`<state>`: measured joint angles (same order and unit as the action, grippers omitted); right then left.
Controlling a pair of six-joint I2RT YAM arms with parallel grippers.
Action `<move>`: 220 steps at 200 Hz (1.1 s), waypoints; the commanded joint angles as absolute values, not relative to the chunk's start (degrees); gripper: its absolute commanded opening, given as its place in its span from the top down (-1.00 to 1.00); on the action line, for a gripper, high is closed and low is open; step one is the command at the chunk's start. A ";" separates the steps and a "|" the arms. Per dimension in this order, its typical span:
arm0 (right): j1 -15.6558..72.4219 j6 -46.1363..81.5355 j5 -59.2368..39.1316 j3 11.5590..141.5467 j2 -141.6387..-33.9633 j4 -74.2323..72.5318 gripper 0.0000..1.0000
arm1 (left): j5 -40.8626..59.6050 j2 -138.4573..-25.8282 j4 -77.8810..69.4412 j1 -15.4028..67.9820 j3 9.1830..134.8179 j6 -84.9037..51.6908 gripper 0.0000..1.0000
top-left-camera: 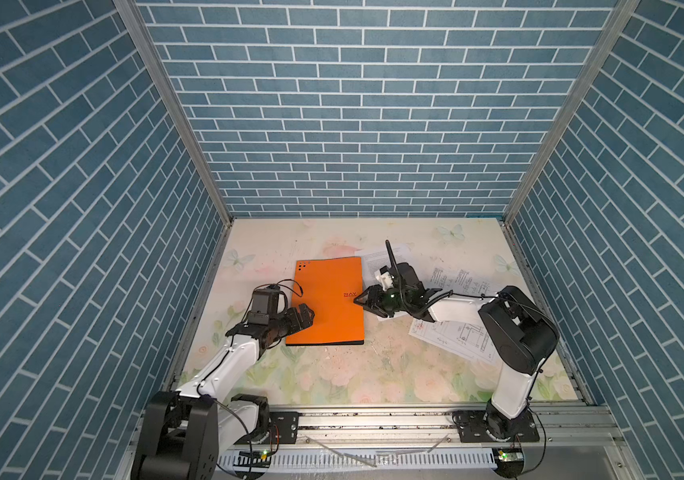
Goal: Put the files into the folder
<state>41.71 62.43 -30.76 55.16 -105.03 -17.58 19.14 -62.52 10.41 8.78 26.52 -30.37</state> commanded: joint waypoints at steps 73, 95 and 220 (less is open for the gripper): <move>41.92 67.33 -35.23 53.76 -105.90 -30.45 0.21 | 20.81 -55.03 6.97 15.36 20.75 -31.92 -0.99; 42.01 67.50 -36.49 54.61 -107.84 -32.37 0.22 | 21.68 -55.65 4.62 15.47 20.58 -32.04 -0.99; 43.33 69.77 -39.00 56.61 -114.12 -42.54 0.53 | 23.96 -55.90 -0.27 16.26 19.71 -33.36 -0.99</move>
<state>42.74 67.77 -37.85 54.41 -113.65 -38.06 23.49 -56.05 0.16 15.79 20.32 -33.19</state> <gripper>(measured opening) 0.246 0.995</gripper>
